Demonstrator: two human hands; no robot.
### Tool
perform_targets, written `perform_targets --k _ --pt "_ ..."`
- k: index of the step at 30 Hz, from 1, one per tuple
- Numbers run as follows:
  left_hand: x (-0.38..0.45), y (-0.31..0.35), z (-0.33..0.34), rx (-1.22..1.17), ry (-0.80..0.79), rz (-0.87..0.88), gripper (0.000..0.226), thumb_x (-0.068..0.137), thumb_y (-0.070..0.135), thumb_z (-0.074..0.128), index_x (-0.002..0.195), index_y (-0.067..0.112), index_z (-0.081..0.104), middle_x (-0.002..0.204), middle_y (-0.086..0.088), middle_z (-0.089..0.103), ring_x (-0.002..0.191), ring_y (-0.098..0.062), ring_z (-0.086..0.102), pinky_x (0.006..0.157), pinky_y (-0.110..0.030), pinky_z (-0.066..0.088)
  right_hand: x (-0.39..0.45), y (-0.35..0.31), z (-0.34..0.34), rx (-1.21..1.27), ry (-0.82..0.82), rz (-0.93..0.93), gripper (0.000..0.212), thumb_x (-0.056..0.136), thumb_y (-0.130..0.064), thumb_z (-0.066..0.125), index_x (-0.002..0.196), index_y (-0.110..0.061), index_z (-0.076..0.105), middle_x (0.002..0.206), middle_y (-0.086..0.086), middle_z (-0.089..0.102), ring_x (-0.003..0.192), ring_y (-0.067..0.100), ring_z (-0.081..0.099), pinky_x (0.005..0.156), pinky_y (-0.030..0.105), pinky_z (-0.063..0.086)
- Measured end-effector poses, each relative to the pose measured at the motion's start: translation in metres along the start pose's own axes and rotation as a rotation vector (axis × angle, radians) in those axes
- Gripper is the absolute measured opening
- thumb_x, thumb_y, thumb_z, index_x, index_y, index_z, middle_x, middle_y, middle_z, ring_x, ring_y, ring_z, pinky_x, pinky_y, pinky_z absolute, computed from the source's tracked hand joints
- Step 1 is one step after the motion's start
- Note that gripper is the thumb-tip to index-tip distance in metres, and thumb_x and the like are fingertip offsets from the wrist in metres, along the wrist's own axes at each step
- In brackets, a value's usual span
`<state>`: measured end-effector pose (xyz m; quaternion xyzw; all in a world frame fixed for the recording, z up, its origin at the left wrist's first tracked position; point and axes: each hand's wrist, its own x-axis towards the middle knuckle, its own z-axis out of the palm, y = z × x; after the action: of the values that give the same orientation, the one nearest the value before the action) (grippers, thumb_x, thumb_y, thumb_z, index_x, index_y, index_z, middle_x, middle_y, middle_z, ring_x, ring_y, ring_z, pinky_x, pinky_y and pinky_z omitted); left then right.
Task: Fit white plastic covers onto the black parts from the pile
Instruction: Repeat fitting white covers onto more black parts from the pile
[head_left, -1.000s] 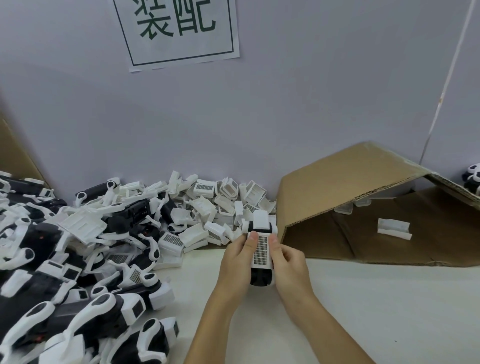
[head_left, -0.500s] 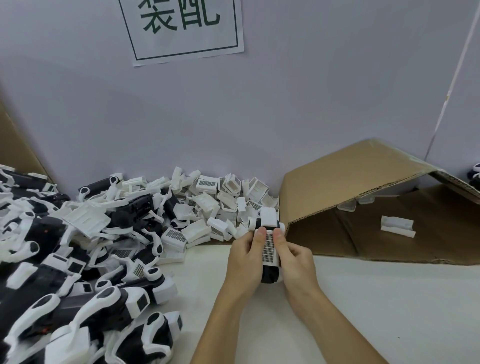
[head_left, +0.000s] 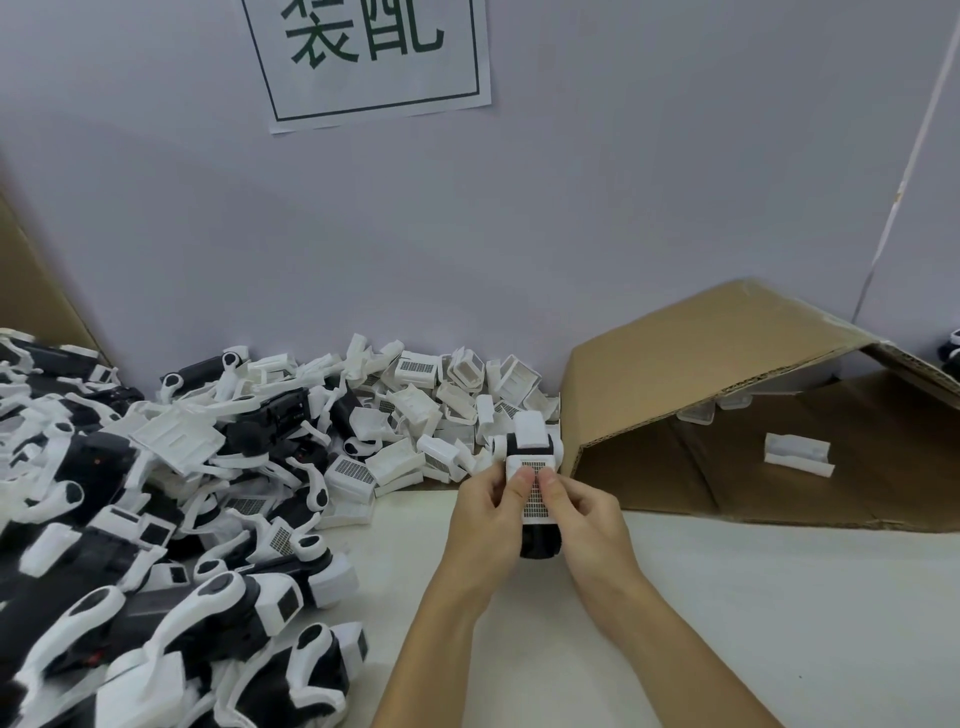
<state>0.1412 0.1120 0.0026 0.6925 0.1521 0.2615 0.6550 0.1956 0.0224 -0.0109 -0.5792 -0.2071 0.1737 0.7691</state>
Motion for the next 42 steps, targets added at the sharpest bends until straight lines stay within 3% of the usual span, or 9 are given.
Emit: perform_targets --k 5,10,14,21,29,32,34,38,42 --pt "0.001 0.003 -0.006 -0.104 -0.09 -0.045 0.02 0.099 0.018 0.059 0.114 0.015 0.072 0.104 -0.009 0.076 0.103 -0.024 0.072 0.09 -0.04 0.058 0.003 0.002 0.0 0.04 -0.009 0.021 0.028 0.101 -0.032 0.054 0.106 -0.017 0.077 0.101 0.006 0.077 0.101 0.02 0.073 0.087 0.033 0.057" --pt "0.0 -0.001 -0.01 -0.06 -0.144 -0.027 0.028 0.097 0.002 0.059 0.122 0.011 0.067 0.107 -0.006 0.076 0.105 -0.021 0.071 0.088 -0.031 0.057 0.005 -0.002 -0.008 0.216 -0.089 0.109 0.029 0.101 -0.026 0.052 0.112 -0.011 0.075 0.107 0.016 0.075 0.104 0.029 0.072 0.081 0.037 0.059" --pt "0.002 0.003 -0.011 -0.081 -0.137 -0.051 0.032 0.094 -0.003 0.059 0.122 0.011 0.067 0.109 -0.006 0.076 0.108 -0.02 0.07 0.093 -0.034 0.056 0.004 0.002 -0.01 0.087 -0.06 0.041 0.027 0.103 -0.022 0.051 0.117 -0.011 0.072 0.108 0.01 0.076 0.108 0.025 0.071 0.097 0.043 0.055" --pt "0.003 0.005 -0.011 -0.264 -0.072 -0.173 0.022 0.098 0.007 0.056 0.113 0.007 0.072 0.108 -0.021 0.073 0.105 -0.034 0.07 0.094 -0.052 0.055 0.002 0.002 -0.004 0.075 -0.091 -0.004 0.027 0.101 -0.026 0.054 0.115 -0.014 0.073 0.105 0.009 0.076 0.104 0.023 0.072 0.085 0.034 0.056" --pt "0.002 0.005 -0.006 -0.219 0.05 -0.143 0.021 0.098 0.009 0.057 0.113 0.009 0.072 0.102 -0.014 0.076 0.1 -0.031 0.073 0.093 -0.05 0.056 -0.002 0.004 0.003 -0.038 -0.014 -0.075 0.02 0.101 -0.026 0.056 0.111 -0.018 0.072 0.096 -0.002 0.078 0.094 0.009 0.073 0.071 0.016 0.054" --pt "0.005 0.006 -0.001 -0.407 0.205 -0.141 0.02 0.097 0.012 0.06 0.114 0.007 0.069 0.11 -0.022 0.072 0.105 -0.039 0.069 0.095 -0.054 0.055 -0.003 0.006 0.006 -0.202 0.148 -0.173 0.017 0.095 -0.033 0.066 0.112 -0.033 0.064 0.1 -0.015 0.073 0.1 -0.001 0.067 0.076 0.009 0.049" --pt "0.005 0.009 0.0 -0.558 0.271 -0.146 0.02 0.096 0.015 0.061 0.114 0.007 0.067 0.114 -0.024 0.07 0.106 -0.04 0.068 0.094 -0.053 0.055 -0.006 0.009 0.007 -0.362 0.072 -0.242 0.035 0.089 -0.037 0.073 0.119 -0.041 0.057 0.112 -0.026 0.066 0.11 -0.007 0.058 0.084 0.008 0.046" --pt "0.005 0.017 -0.004 -0.637 0.201 -0.202 0.054 0.081 0.04 0.064 0.118 0.0 0.066 0.11 -0.021 0.073 0.105 -0.033 0.071 0.093 -0.049 0.057 -0.006 0.012 0.007 -0.501 0.04 -0.317 0.048 0.09 -0.032 0.072 0.134 -0.032 0.055 0.123 -0.02 0.06 0.116 -0.002 0.055 0.092 0.019 0.048" --pt "0.007 0.02 -0.017 -0.385 0.27 -0.24 0.054 0.094 0.047 0.059 0.072 0.0 0.075 0.082 -0.016 0.076 0.069 -0.026 0.075 0.062 -0.035 0.06 -0.004 0.007 0.004 -0.313 0.199 -0.311 0.016 0.092 -0.017 0.066 0.102 -0.03 0.067 0.09 -0.014 0.07 0.084 0.0 0.065 0.066 0.01 0.049"
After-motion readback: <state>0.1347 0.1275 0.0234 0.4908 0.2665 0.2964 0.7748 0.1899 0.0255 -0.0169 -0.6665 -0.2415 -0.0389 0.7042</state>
